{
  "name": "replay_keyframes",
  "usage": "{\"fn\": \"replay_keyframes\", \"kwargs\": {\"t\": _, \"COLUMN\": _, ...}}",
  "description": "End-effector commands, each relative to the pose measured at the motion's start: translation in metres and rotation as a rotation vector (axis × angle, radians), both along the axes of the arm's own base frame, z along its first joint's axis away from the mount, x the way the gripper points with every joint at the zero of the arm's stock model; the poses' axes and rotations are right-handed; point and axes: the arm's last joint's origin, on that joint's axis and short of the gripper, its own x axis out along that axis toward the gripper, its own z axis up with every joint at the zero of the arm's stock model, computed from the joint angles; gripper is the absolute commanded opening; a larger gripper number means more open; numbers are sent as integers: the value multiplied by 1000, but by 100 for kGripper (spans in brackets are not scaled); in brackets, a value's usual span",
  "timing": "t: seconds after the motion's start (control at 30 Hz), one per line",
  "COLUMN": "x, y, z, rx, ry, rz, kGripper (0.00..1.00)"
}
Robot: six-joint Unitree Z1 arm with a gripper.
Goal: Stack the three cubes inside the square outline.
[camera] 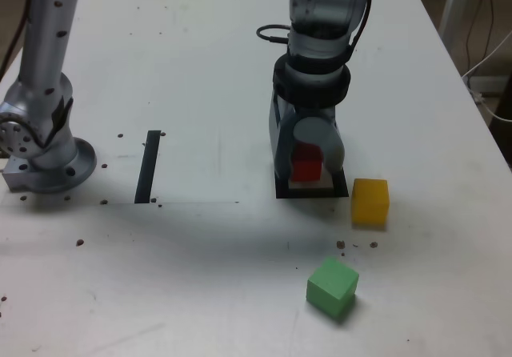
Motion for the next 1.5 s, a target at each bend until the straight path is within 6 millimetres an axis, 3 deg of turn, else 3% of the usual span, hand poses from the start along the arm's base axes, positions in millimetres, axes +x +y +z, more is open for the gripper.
{"fn": "replay_keyframes", "kwargs": {"t": 0.0, "x": 1, "y": 1, "z": -1, "rx": 3, "ry": -3, "rz": 3, "kGripper": 38}}
{"fn": "replay_keyframes", "kwargs": {"t": 0.1, "x": 1, "y": 1, "z": -1, "rx": 3, "ry": -2, "rz": 0, "kGripper": 49}}
{"fn": "replay_keyframes", "kwargs": {"t": 0.33, "x": 2, "y": 1, "z": -4, "rx": 0, "ry": -8, "rz": -15, "kGripper": 87}}
{"fn": "replay_keyframes", "kwargs": {"t": 0.47, "x": 0, "y": 1, "z": -3, "rx": 3, "ry": -7, "rz": -6, "kGripper": 98}}
{"fn": "replay_keyframes", "kwargs": {"t": 0.77, "x": -6, "y": 3, "z": 7, "rx": 23, "ry": -4, "rz": 12, "kGripper": 99}}
{"fn": "replay_keyframes", "kwargs": {"t": 1.13, "x": -33, "y": 6, "z": 65, "rx": 56, "ry": -16, "rz": 51, "kGripper": 99}}
{"fn": "replay_keyframes", "kwargs": {"t": 1.3, "x": -28, "y": -1, "z": 79, "rx": 20, "ry": -38, "rz": 37, "kGripper": 99}}
{"fn": "replay_keyframes", "kwargs": {"t": 1.47, "x": -14, "y": -23, "z": 91, "rx": 20, "ry": -87, "rz": -19, "kGripper": 100}}
